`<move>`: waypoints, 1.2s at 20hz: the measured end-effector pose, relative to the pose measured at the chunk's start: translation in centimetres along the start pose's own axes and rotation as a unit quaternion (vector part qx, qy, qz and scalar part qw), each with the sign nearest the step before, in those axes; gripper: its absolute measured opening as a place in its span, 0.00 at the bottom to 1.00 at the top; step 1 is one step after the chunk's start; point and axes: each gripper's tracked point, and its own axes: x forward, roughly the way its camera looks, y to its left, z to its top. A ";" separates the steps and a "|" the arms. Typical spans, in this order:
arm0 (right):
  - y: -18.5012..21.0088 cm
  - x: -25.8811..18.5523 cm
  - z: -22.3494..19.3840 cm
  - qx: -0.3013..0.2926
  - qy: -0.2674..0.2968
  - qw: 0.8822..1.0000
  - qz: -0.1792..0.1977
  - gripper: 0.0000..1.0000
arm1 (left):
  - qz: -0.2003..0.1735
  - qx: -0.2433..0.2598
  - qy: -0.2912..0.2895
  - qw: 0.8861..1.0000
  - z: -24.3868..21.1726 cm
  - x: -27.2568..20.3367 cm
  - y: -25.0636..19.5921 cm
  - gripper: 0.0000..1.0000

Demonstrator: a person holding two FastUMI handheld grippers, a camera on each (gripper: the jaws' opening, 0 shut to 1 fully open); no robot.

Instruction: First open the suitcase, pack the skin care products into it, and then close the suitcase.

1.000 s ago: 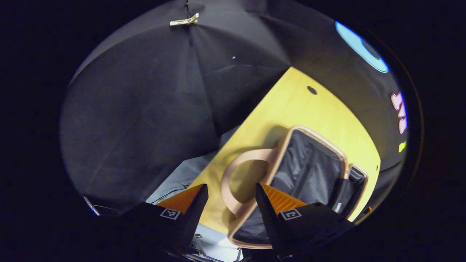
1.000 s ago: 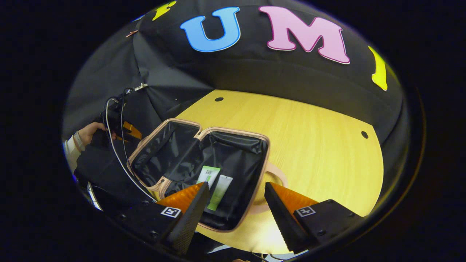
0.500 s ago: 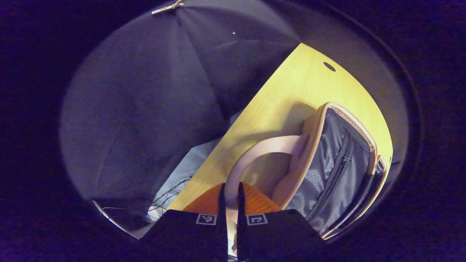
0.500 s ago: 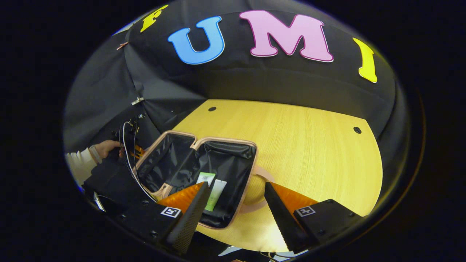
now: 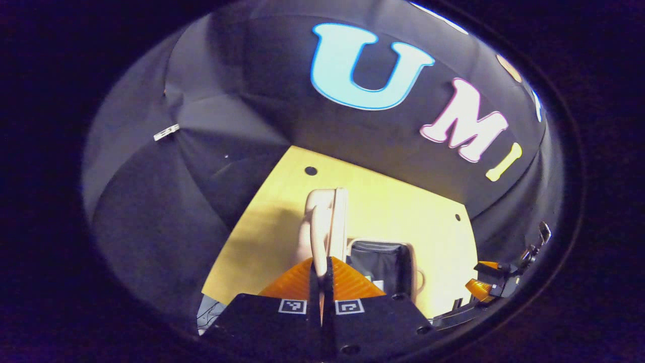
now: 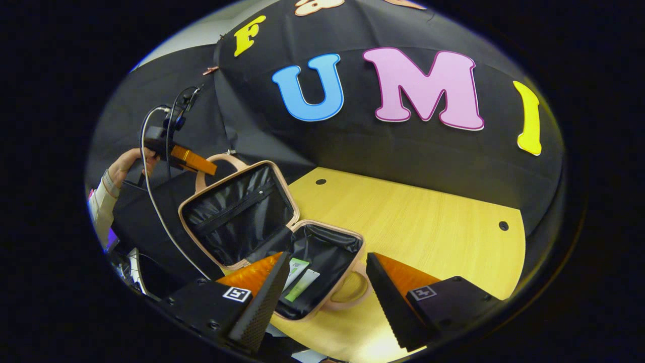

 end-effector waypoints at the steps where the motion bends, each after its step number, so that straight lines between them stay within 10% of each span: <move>1: -0.6 -1.1 0.1 0.000 -0.007 1.000 0.002 0.97 | -0.020 0.030 0.002 0.999 0.0 -0.1 -4.7 0.06; 8: -5.3 -6.6 -2.1 0.034 -0.017 0.999 -0.024 0.97 | -0.134 0.118 0.121 0.977 -10.1 12.1 -19.8 0.07; 11: -8.9 -8.7 -4.2 0.076 -0.007 0.995 -0.063 0.97 | -0.092 0.138 0.213 0.963 -16.6 19.1 -20.2 0.07; 15: -10.3 -9.2 -4.8 0.079 -0.010 0.993 -0.084 0.97 | -0.031 0.233 0.165 0.958 -16.7 19.1 -20.4 0.06; 18: -10.3 -9.8 -1.9 0.073 -0.041 0.993 -0.085 0.98 | -0.025 0.220 0.077 0.972 -11.9 15.5 -20.6 0.72; 19: -10.6 -10.2 -0.2 0.073 -0.057 0.992 -0.087 0.99 | -0.026 0.199 0.031 0.979 -9.4 13.6 -20.7 0.78; 24: -12.3 -13.2 10.7 0.002 -0.167 0.976 -0.137 0.97 | -0.058 0.111 -0.198 0.972 2.4 2.5 -22.4 0.76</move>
